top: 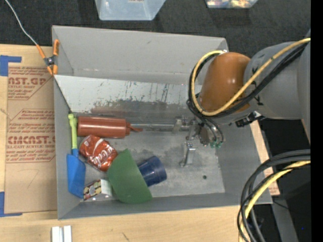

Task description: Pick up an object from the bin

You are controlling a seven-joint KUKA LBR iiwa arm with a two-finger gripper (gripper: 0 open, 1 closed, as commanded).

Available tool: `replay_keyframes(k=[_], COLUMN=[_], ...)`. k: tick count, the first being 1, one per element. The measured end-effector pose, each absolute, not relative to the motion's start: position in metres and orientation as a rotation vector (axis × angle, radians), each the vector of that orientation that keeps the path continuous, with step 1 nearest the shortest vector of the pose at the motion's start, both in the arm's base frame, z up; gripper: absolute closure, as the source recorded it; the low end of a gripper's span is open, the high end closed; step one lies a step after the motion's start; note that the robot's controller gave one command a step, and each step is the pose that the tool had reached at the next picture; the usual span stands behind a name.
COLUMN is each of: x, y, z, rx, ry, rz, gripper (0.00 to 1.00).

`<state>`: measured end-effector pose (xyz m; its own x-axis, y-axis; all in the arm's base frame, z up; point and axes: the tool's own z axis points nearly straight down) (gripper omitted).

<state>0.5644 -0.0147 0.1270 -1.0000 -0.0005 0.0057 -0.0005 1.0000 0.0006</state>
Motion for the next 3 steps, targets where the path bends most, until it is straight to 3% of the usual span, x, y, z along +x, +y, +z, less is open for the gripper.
replay_keyframes(k=[1,2,3], x=[0.566,0.53,0.531], y=[-0.015,0.089,0.074], z=[0.132,0.067,0.127], rx=[0.001,0.023,-0.176], ry=[-3.143,-3.131,-3.142], rz=[0.0,-0.002,-0.002], gripper=[0.0,0.0,0.0])
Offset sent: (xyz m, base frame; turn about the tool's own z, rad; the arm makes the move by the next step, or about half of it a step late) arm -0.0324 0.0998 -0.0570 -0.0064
